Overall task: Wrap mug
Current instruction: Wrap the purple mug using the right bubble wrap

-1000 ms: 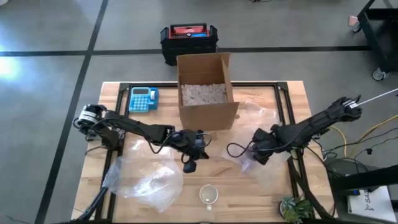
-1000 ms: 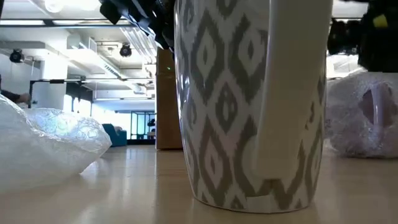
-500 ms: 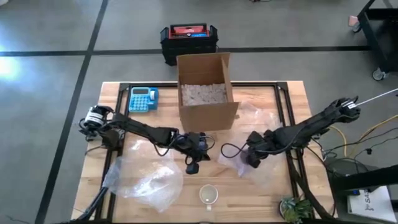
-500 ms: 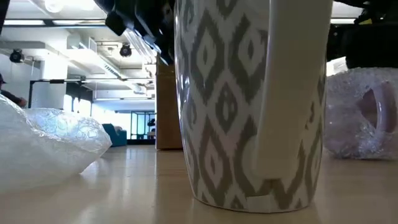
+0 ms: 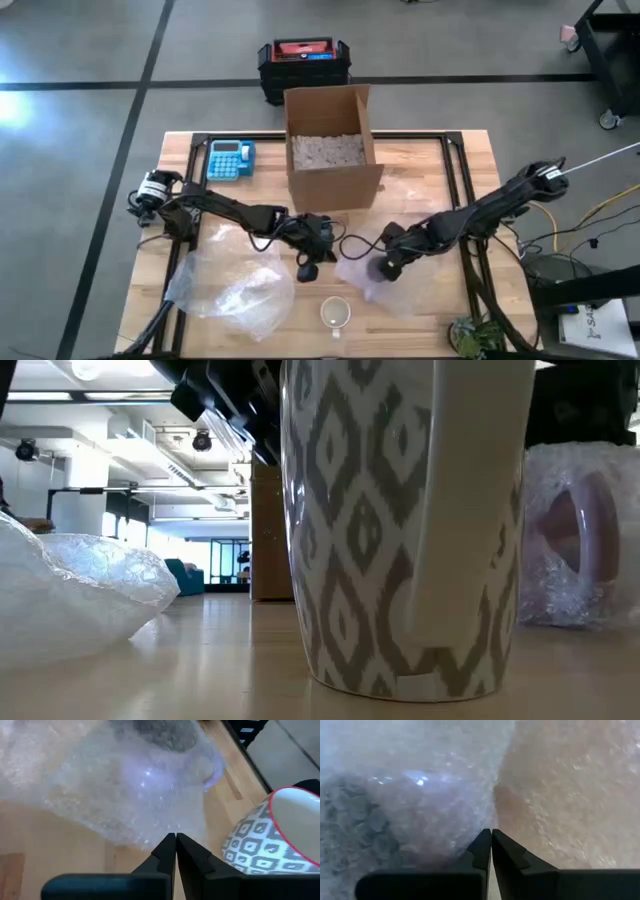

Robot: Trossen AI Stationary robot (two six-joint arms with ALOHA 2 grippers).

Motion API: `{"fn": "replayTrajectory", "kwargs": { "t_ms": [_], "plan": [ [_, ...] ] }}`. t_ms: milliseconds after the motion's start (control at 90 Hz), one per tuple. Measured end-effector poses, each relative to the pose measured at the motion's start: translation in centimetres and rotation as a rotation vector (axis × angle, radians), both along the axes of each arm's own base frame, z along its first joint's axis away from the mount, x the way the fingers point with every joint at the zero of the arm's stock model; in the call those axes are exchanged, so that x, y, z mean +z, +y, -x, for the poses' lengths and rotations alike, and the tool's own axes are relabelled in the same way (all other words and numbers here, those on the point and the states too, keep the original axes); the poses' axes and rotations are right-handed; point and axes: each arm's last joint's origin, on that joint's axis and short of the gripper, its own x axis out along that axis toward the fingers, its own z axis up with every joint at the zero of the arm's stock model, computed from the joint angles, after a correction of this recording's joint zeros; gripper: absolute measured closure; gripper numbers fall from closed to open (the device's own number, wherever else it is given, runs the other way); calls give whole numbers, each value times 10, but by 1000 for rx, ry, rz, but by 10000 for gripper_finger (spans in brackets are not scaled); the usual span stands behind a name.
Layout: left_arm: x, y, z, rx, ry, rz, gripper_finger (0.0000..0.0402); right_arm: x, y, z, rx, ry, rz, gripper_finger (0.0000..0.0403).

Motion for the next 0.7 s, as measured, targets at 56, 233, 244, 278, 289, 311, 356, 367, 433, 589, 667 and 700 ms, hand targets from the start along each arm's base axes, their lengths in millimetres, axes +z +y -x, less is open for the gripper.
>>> {"fn": "replayTrajectory", "kwargs": {
  "t_ms": [56, 233, 244, 278, 289, 311, 356, 367, 433, 589, 667, 700],
  "plan": [
    [1, 0, 0, 0, -3, 1, 402, 7, 0, 0, 23, 14, 14, 403],
    [5, 0, 0, 6, -33, 15, 402, 41, -5, 9, 62, 99, 102, 403],
    [6, 0, -1, 6, -37, 17, 402, 43, -5, 10, 63, 102, 108, 403],
    [7, 0, -2, 12, -51, 27, 402, 48, -6, 10, 71, 103, 123, 403],
    [8, 0, -2, 13, -58, 30, 402, 50, -6, 10, 74, 102, 129, 403],
    [9, 0, -3, 16, -74, 38, 402, 53, -6, 10, 77, 96, 139, 403],
    [12, -1, -4, 17, -101, 46, 402, 59, -7, 9, 89, 76, 157, 403],
    [12, -1, -4, 17, -106, 48, 402, 60, -7, 9, 91, 69, 160, 403],
    [15, -1, -6, 17, -131, 53, 402, 69, -5, 6, 114, 34, 161, 403],
    [15, -1, -6, 20, -137, 59, 402, 91, 3, -4, 239, -82, 166, 403],
    [16, -1, -6, 24, -143, 69, 402, 95, 13, -11, 315, -170, 164, 403],
    [16, -2, -7, 25, -147, 72, 402, 94, 17, -15, 337, -203, 161, 403]
  ]
}}
